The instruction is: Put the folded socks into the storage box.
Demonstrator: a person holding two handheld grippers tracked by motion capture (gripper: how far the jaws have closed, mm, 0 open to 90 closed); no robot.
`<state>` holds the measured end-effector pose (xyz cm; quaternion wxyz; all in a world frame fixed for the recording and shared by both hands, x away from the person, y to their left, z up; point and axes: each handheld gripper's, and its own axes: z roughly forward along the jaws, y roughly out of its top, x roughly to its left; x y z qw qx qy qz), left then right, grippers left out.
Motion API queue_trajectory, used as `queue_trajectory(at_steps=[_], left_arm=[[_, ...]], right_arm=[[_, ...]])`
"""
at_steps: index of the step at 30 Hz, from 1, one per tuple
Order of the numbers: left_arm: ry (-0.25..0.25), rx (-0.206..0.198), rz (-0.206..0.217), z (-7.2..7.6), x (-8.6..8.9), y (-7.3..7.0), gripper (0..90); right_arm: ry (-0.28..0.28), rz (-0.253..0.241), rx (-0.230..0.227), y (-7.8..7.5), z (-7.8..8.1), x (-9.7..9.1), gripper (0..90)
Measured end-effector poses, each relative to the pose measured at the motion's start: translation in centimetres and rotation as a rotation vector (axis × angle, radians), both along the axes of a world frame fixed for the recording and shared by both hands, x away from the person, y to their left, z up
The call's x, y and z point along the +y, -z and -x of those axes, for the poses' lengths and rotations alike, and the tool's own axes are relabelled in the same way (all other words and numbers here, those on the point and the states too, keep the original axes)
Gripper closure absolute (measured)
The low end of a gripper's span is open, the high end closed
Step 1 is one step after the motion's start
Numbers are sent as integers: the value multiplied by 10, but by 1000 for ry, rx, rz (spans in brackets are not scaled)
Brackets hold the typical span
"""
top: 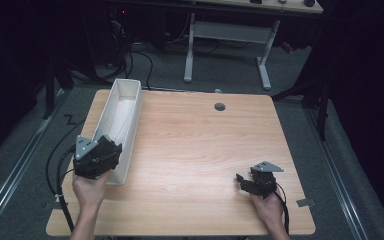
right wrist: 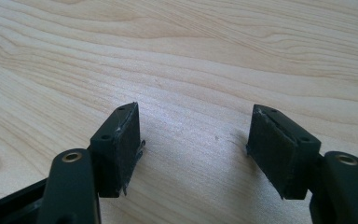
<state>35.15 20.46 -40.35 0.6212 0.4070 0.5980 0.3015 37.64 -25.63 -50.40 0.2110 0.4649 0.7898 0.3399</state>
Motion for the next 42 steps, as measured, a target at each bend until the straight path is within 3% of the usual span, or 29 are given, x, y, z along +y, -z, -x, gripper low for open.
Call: queue_trajectory(at_steps=[9,27,36,42], left_arm=[[96,-8,10,-3,-38,-2,356],[204,9,44,-6,-82,12,351],[226,16,51,-6,-97,23,350],[242,49,42,-7,-107,34,359]], right_arm=[[0,0,0,0,0,0,342],[0,-2,1,0,0,0,342],[-1,-2,1,0,0,0,342],[-2,-2,1,0,0,0,342]])
